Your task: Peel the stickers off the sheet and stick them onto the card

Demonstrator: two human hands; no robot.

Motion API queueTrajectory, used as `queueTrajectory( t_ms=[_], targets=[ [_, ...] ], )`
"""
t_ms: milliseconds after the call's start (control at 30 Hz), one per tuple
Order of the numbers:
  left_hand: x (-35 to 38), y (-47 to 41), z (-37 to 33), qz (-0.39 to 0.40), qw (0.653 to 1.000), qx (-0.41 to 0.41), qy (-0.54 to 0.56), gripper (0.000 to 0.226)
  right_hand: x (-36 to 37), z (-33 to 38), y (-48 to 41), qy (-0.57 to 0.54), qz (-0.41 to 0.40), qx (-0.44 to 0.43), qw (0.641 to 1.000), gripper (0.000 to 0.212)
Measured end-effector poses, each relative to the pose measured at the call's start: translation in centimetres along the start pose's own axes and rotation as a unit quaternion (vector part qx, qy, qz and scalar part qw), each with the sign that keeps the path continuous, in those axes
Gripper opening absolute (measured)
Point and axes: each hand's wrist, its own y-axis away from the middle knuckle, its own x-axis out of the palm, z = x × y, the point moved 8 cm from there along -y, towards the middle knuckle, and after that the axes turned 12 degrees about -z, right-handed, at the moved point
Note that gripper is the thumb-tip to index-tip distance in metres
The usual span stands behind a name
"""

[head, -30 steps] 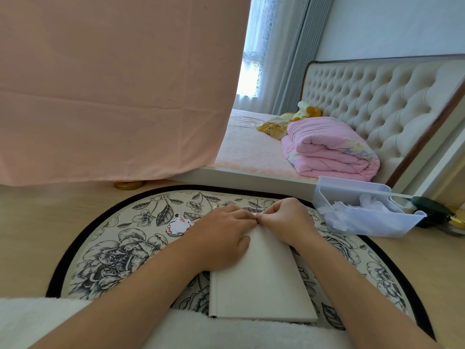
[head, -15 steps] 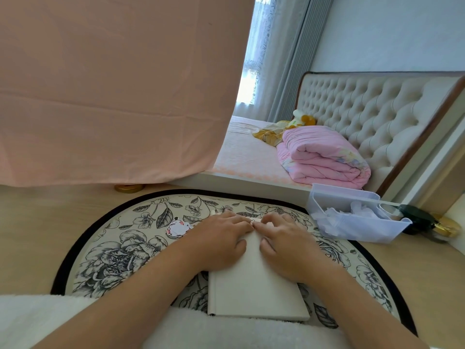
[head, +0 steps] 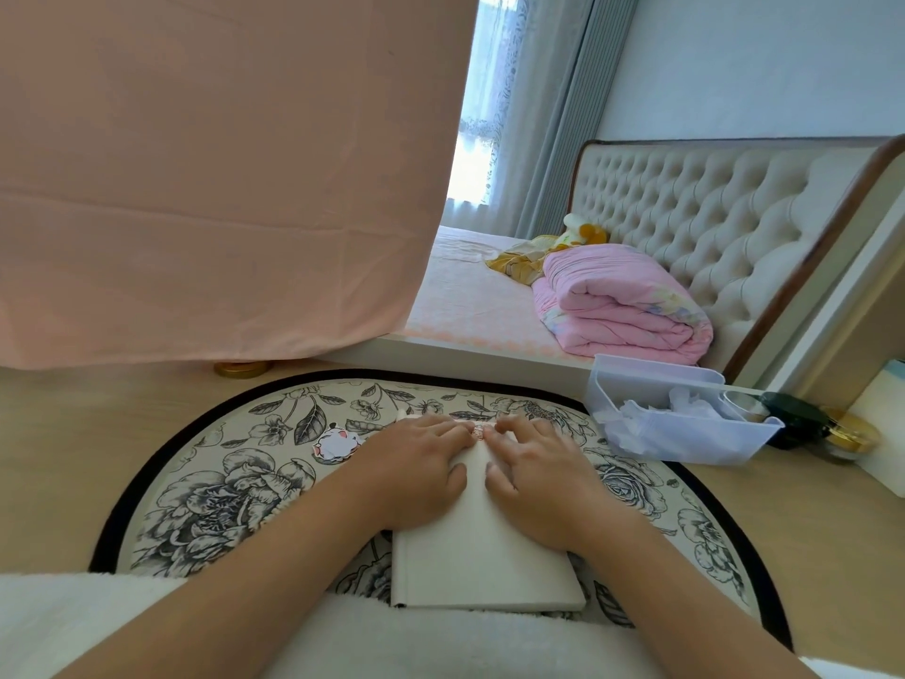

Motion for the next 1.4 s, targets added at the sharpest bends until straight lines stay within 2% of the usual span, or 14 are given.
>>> queueTrajectory(
  t_ms=[200,400,500,767,1000,1133,1267,1400],
  targets=[
    [0.4,-0.1,-0.3,0.049,0.997,0.025,-0.053,0.053,-0.2,-0.1,0.3,0.001,-0.005,0.0,1.0,0.057],
    [0.3,-0.1,-0.2,0.045,0.997,0.036,-0.048,0.06,0.5,-0.5,-0.9,-0.01,0.036,0.007,0.999,0.061],
    [0.2,0.1,-0.5,0.04,0.997,0.034,-0.063,0.054,0.4,-0.6,-0.9,-0.019,0.035,0.008,0.999,0.061],
    [0.2,0.5,-0.6,0.061,0.996,0.014,-0.069,0.055,-0.1,-1.0,0.7,-0.016,0.009,0.007,1.0,0.059],
    [-0.3,0.3,-0.5,0.011,0.999,0.032,-0.019,0.053,-0.2,-1.1,1.3,-0.018,-0.002,0.007,1.0,0.057],
    [-1.1,0.4,-0.9,-0.023,0.999,0.045,0.01,0.064,-0.2,-0.7,0.8,-0.015,0.01,0.002,1.0,0.058],
    [-1.1,0.3,-0.8,-0.032,0.999,0.03,0.008,0.062,-0.7,-0.8,0.8,-0.013,-0.008,0.001,1.0,0.052],
    [-1.2,0.7,0.0,-0.046,0.998,0.019,-0.045,0.072,-0.9,-1.2,1.0,-0.02,-0.021,0.003,1.0,0.047]
  ],
)
